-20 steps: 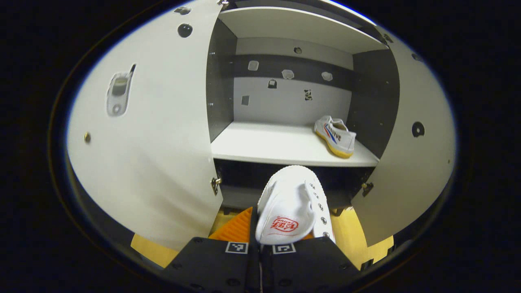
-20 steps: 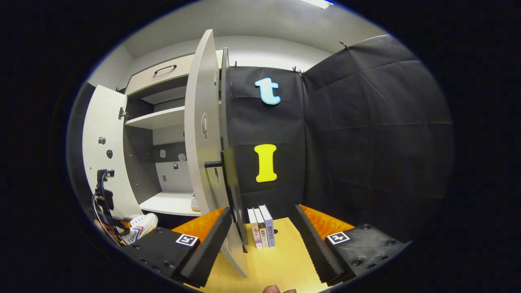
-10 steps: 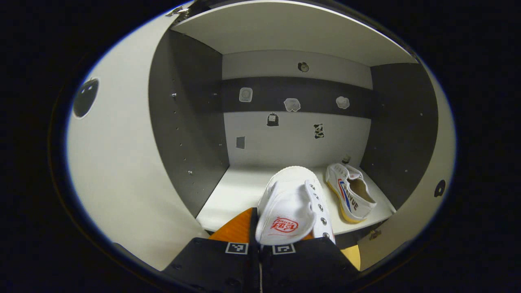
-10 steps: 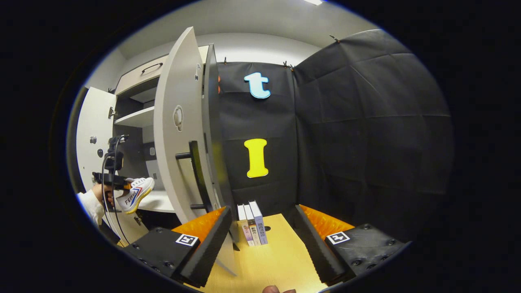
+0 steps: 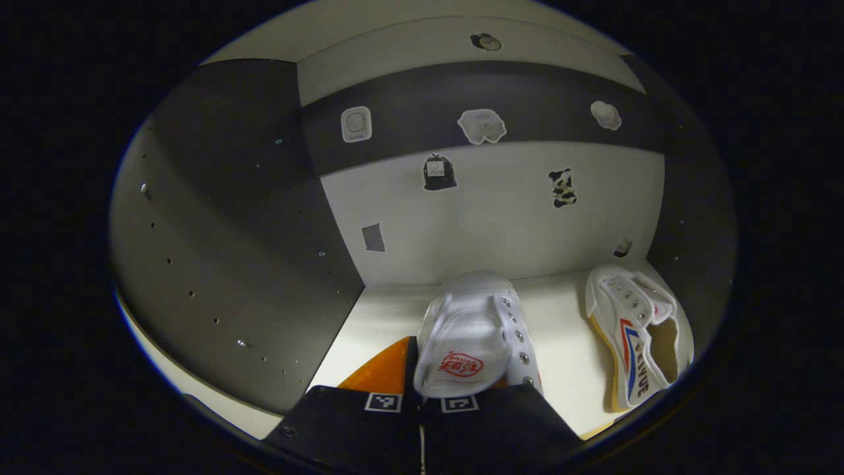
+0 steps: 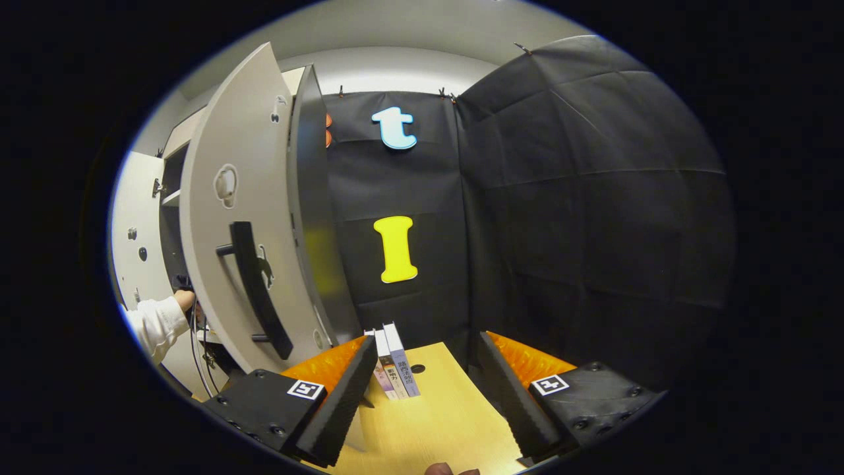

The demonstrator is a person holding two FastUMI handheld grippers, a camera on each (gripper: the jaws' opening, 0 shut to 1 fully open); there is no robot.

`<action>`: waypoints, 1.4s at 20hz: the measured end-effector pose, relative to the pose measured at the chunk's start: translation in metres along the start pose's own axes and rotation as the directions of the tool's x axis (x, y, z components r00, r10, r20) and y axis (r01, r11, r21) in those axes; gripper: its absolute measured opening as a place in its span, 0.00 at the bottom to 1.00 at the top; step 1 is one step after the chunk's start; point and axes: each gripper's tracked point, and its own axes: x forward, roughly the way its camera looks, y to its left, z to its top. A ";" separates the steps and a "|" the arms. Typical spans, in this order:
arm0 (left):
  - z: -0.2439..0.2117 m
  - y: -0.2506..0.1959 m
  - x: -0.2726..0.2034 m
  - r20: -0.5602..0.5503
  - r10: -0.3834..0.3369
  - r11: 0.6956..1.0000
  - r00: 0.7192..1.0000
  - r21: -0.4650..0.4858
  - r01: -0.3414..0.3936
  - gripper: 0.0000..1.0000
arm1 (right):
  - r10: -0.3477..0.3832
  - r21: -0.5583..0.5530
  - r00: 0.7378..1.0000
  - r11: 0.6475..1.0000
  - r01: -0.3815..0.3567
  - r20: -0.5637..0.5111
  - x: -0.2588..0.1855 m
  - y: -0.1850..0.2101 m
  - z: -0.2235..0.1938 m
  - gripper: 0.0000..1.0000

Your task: Grab one shoe with the right hand and put it into the shoe cabinet, grab the other shoe with the left hand and put it into the shoe cabinet; then close the right door with the right hand and the left door with the left hand.

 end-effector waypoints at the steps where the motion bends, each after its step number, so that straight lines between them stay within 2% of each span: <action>1: 0.001 -0.001 0.008 -0.003 0.010 1.000 1.000 0.009 -0.010 0.08 | -0.008 -0.003 1.000 1.000 0.008 -0.003 0.004 -0.004 -0.002 0.98; 8: -0.007 -0.016 0.035 -0.034 0.025 0.998 0.999 0.061 -0.023 0.07 | -0.034 0.000 0.999 0.999 0.034 -0.014 0.016 -0.018 -0.005 0.98; 13: -0.009 -0.018 0.034 -0.049 0.023 0.997 0.999 0.079 -0.019 0.10 | -0.033 0.001 0.999 0.999 0.033 -0.012 0.010 -0.019 -0.006 0.98; 14: -0.010 -0.018 0.030 -0.047 0.021 0.996 0.999 0.083 -0.017 0.05 | -0.032 0.002 0.999 0.999 0.032 -0.012 0.008 -0.018 -0.006 0.98; 15: -0.010 -0.017 0.026 -0.048 0.021 0.996 0.999 0.092 -0.016 0.17 | -0.033 0.005 0.999 0.999 0.033 -0.012 0.006 -0.018 -0.007 0.98; 17: -0.005 -0.010 0.016 -0.011 0.039 0.991 0.999 0.129 -0.037 0.34 | -0.030 0.013 1.000 0.999 0.030 -0.009 0.001 -0.015 -0.006 0.98; 18: -0.002 -0.009 0.010 0.018 0.039 0.989 0.999 0.145 -0.041 0.52 | -0.027 0.017 1.000 0.999 0.027 -0.004 -0.002 -0.013 -0.005 0.98; 20: 0.002 -0.008 -0.010 0.072 0.017 0.990 0.997 0.139 -0.026 0.74 | -0.017 0.021 1.000 1.000 0.017 0.007 -0.007 -0.007 -0.002 0.98; 21: 0.004 -0.009 -0.019 0.095 0.006 0.992 0.995 0.123 -0.018 0.80 | -0.013 0.020 1.000 1.000 0.013 0.012 -0.010 -0.005 -0.001 0.98; 23: 0.007 -0.012 -0.043 0.143 -0.038 0.996 0.989 0.089 0.025 0.85 | 0.000 0.015 1.000 1.000 0.000 0.021 -0.014 0.001 0.004 0.98; 24: 0.009 -0.013 -0.057 0.171 -0.052 0.996 0.984 0.082 0.039 1.00 | 0.006 0.012 1.000 1.000 -0.006 0.027 -0.017 0.003 0.007 0.98; 28: 0.009 -0.014 -0.111 0.261 -0.087 0.994 0.961 0.085 0.067 0.96 | 0.039 0.010 0.999 0.999 -0.039 0.027 -0.020 0.015 0.014 0.98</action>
